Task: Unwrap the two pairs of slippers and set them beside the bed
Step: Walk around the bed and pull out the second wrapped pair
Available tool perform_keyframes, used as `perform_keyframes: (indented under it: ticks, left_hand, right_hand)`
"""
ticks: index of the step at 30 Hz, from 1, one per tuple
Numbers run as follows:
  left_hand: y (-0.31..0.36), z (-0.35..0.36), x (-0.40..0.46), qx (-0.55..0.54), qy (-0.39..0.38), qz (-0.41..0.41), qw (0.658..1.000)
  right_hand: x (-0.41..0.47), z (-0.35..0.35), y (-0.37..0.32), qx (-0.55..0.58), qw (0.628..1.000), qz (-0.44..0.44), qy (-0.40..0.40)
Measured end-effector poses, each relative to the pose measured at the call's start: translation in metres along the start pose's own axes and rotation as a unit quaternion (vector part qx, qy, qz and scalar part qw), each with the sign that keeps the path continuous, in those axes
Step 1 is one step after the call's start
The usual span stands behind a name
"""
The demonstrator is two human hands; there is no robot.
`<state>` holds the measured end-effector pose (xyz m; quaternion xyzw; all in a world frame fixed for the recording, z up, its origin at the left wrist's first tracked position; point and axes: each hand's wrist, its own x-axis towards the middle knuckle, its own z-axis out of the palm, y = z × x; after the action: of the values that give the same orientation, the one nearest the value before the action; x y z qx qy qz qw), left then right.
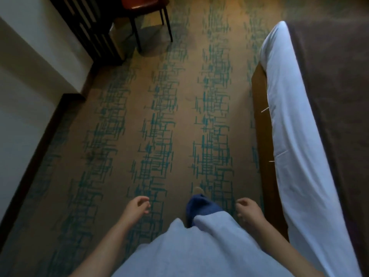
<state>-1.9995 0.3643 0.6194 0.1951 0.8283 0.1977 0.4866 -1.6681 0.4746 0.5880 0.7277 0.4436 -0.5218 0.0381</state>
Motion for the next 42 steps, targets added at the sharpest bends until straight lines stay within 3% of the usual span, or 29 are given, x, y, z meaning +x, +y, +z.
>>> perform_keyframes:
  ticks: [5,10,20,24,30,35,39,42]
  left_hand:
    - [0.076,0.001,0.058,0.015,-0.005,-0.03,0.999]
    - [0.163,0.001,0.116,0.016,-0.011,-0.042,0.999]
    - [0.39,0.0,0.292,0.034,-0.054,-0.028,0.998]
    - [0.527,0.0,0.355,0.027,-0.047,0.03,0.998]
    - [0.699,0.024,0.423,0.0,-0.037,0.128,0.991]
    - [0.778,0.069,0.481,0.012,-0.037,0.084,0.996]
    - [0.827,0.095,0.506,0.085,-0.079,0.039,0.992]
    - [0.867,0.111,0.535,0.066,-0.068,0.01,0.995]
  right_hand:
    - [0.08,-0.072,-0.148,-0.029,0.996,-0.081,0.008]
    - [0.136,-0.126,-0.244,-0.049,0.995,-0.08,0.021]
    - [0.234,-0.197,-0.33,-0.098,0.995,0.025,-0.021]
    - [0.277,-0.245,-0.374,-0.088,0.995,0.045,0.001]
    - [0.374,-0.298,-0.407,0.015,0.993,0.116,0.025]
    - [0.468,-0.378,-0.493,0.022,0.996,0.085,0.034]
    - [0.538,-0.455,-0.565,0.031,0.996,0.065,0.042]
    - [0.579,-0.518,-0.629,0.044,0.997,0.039,0.046]
